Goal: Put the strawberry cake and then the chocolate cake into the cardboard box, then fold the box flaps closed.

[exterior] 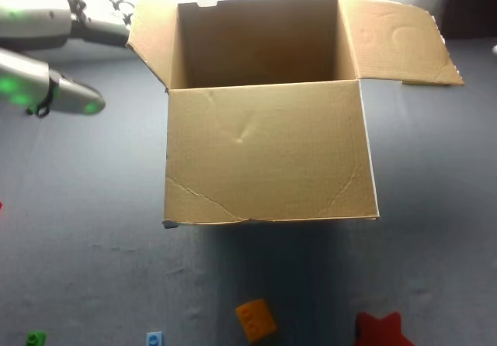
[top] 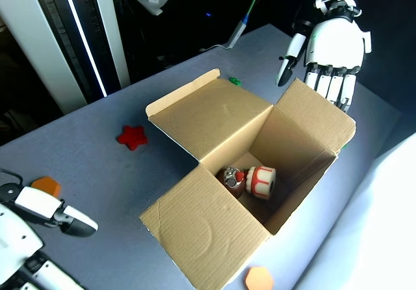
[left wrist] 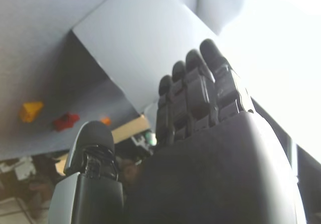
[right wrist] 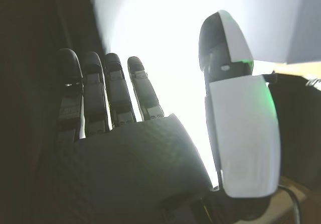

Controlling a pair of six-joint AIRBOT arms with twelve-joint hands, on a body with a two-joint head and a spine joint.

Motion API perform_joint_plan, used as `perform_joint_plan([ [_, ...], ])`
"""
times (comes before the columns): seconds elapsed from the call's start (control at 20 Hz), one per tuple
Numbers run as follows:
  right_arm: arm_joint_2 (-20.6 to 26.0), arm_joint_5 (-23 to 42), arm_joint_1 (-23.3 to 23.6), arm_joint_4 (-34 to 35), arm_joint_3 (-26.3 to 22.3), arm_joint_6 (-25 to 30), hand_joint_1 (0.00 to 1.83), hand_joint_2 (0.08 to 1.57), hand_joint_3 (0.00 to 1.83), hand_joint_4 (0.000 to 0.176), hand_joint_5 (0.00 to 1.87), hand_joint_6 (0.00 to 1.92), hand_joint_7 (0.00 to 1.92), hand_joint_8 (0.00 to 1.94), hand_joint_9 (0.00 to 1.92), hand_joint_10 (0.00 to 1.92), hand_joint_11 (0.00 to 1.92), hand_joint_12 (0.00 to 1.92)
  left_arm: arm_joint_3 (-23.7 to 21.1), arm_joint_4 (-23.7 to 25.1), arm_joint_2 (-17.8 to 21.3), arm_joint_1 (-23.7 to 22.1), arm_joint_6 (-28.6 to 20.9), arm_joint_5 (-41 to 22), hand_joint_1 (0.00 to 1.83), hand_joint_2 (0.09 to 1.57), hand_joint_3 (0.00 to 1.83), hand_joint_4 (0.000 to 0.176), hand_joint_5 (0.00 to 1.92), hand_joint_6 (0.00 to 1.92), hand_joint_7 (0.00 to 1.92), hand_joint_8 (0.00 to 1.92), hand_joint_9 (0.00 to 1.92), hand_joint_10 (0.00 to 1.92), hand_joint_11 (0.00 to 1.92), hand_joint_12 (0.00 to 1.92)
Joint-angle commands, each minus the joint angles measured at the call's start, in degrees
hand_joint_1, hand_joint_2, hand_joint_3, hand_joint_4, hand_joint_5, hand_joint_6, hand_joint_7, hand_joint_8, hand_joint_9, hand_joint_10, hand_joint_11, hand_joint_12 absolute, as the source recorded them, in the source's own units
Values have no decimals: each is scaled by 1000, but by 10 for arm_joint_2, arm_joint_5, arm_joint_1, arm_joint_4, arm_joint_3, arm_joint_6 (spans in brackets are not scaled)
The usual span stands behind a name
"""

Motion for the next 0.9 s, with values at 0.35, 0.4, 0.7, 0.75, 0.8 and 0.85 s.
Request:
perform_joint_plan([
  [0.35,-31,66,-33,-100,1,40,406,1154,0,0,0,0,69,5,82,198,0,805,15,10,-36,-61,-7,-36,94,1364,4,0,193,3,232,4,238,6,0,701],
  [0.4,-35,70,-37,-100,1,40,421,1151,0,0,0,0,60,1,69,196,0,822,13,13,-39,-61,-7,-36,98,1366,3,0,197,3,240,5,245,6,0,732],
  [0.7,-64,96,-50,-95,14,40,366,1163,1,0,16,5,115,7,115,205,0,1001,26,39,-80,-59,-5,-40,26,1388,4,0,202,2,252,3,255,5,0,806],
  [0.75,-65,97,-48,-94,16,40,366,1163,1,0,16,5,115,7,115,205,0,1001,33,42,-87,-59,-5,-44,26,1388,4,0,202,2,252,3,255,5,0,806],
  [0.8,-65,103,-43,-94,17,40,380,1163,1,0,10,2,116,5,118,199,0,1012,45,43,-97,-58,-5,-52,20,1396,4,0,212,3,264,3,267,5,0,839],
  [0.85,-64,109,-36,-94,17,40,380,1163,1,0,10,2,116,5,118,199,0,1012,54,43,-104,-57,-5,-59,20,1396,4,0,212,3,264,3,267,5,0,839],
])
